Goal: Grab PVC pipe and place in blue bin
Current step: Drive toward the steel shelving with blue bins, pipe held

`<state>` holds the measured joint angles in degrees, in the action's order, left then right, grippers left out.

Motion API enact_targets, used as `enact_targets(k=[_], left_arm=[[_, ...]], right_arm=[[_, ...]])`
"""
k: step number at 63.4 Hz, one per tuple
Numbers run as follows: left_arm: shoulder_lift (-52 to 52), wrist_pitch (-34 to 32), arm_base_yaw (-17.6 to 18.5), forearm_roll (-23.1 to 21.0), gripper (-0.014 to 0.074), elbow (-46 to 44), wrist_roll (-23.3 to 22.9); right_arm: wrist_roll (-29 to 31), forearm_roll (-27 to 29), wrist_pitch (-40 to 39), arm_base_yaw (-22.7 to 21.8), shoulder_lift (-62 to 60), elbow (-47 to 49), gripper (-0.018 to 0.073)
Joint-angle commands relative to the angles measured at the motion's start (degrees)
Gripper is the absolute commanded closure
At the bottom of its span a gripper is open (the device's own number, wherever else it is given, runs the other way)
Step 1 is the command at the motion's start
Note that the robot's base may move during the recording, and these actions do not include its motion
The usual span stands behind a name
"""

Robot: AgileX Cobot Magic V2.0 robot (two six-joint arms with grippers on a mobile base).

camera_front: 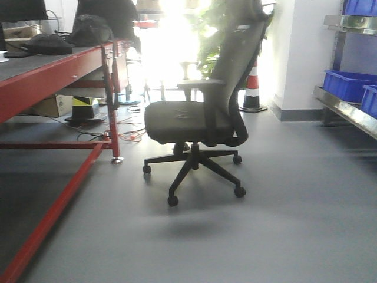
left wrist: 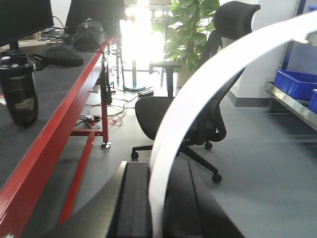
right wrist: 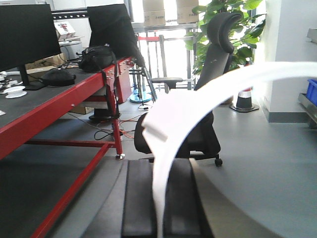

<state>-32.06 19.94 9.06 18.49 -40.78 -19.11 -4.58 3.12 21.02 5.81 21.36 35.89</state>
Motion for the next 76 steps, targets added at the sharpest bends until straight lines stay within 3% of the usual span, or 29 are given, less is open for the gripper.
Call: enact_targets(k=[1, 76], left_arm=[[0.2, -1.7, -0.1, 0.1, 0.0707, 0.0, -0.4], [0.2, -1.7, -0.1, 0.1, 0.0707, 0.0, -0.4]], right_arm=[[0.2, -0.5, -1.3, 0.1, -0.3, 0.4, 0.0721], [0.2, -0.5, -1.3, 0.1, -0.3, 0.4, 0.0721]])
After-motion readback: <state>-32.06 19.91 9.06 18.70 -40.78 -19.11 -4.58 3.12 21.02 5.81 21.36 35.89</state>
